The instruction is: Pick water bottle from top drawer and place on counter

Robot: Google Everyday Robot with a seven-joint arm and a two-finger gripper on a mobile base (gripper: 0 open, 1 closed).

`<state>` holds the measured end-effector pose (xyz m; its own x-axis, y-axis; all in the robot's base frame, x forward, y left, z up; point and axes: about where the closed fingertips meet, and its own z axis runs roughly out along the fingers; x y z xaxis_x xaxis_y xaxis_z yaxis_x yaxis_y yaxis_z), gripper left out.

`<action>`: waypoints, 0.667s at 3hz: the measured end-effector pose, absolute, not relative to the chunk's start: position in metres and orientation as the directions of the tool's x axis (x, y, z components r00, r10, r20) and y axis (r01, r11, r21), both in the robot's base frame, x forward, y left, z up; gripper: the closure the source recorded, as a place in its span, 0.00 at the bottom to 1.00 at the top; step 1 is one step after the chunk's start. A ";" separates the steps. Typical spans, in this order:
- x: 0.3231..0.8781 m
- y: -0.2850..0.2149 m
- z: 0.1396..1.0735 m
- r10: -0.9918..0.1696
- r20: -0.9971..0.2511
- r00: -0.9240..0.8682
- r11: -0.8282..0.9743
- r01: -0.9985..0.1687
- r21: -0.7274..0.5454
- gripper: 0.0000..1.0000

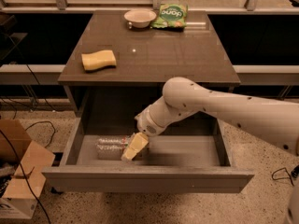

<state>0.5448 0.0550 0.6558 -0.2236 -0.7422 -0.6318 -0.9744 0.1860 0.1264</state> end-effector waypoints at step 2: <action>0.547 0.070 0.609 -0.742 -0.599 -0.300 0.234 -0.954 0.187 0.42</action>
Offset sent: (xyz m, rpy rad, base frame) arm 0.0037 0.0170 -0.0607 -0.0351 0.0879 -0.0793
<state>0.5466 0.0704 0.6091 -0.2996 -0.7424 -0.5993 -0.9541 0.2337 0.1875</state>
